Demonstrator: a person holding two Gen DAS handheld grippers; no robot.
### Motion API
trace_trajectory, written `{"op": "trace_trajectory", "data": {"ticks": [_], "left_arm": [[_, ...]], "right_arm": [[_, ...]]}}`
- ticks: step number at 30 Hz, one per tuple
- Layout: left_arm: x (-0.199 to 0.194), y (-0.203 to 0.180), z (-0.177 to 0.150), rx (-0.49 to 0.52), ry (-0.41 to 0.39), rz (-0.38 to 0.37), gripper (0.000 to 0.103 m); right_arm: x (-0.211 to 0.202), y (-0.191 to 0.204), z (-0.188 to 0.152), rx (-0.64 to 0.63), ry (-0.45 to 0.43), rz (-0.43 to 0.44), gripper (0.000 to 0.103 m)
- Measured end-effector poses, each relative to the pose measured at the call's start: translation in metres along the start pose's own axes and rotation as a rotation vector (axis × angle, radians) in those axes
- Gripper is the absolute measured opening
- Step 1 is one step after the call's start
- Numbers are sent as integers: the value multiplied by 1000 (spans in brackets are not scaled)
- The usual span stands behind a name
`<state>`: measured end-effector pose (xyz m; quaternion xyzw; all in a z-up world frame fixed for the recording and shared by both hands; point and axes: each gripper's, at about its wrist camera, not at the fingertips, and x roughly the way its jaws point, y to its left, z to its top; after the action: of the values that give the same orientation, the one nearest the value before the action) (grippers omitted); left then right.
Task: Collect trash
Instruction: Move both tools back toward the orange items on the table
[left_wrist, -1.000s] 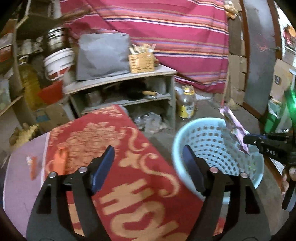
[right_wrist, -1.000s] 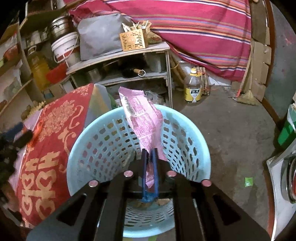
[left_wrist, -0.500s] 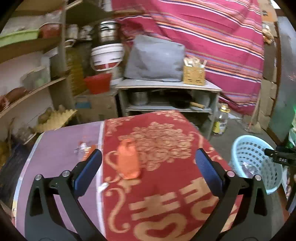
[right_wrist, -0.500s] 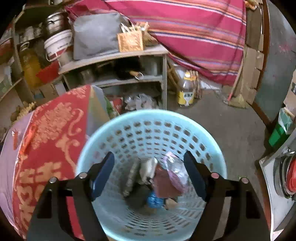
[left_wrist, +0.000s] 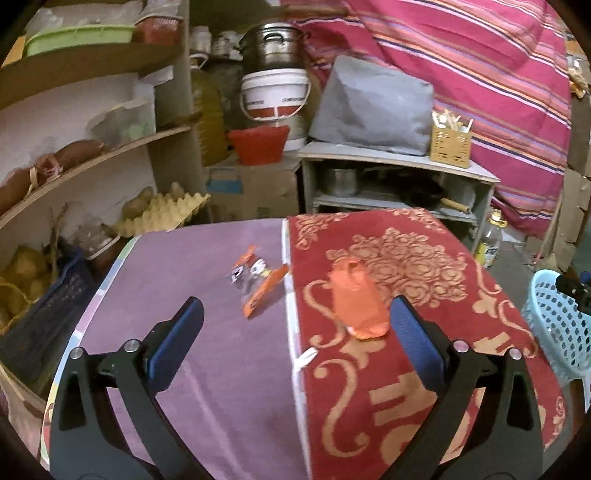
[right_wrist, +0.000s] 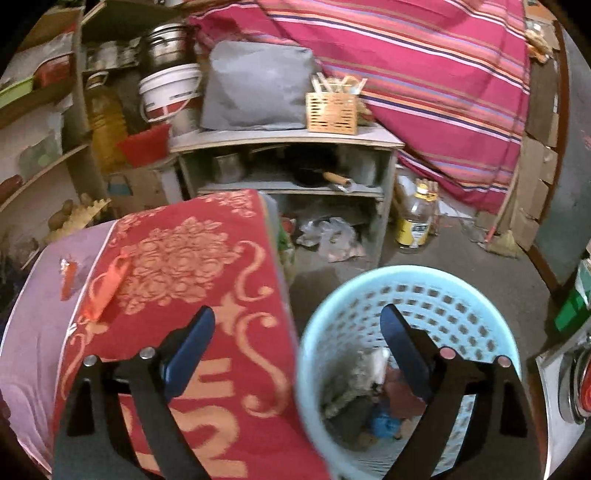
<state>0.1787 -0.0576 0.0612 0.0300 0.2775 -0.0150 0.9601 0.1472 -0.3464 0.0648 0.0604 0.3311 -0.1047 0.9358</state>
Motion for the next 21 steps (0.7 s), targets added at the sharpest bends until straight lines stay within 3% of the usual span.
{"op": "trace_trajectory", "data": {"ticks": [16,21], "left_arm": [[35,34,-17,12,66,62,97],[51,51,-20,-30,96,55,97]], "right_arm": [[37,73,5,-54,34,54,89],[48,91,5,-83,39,50,89]]}}
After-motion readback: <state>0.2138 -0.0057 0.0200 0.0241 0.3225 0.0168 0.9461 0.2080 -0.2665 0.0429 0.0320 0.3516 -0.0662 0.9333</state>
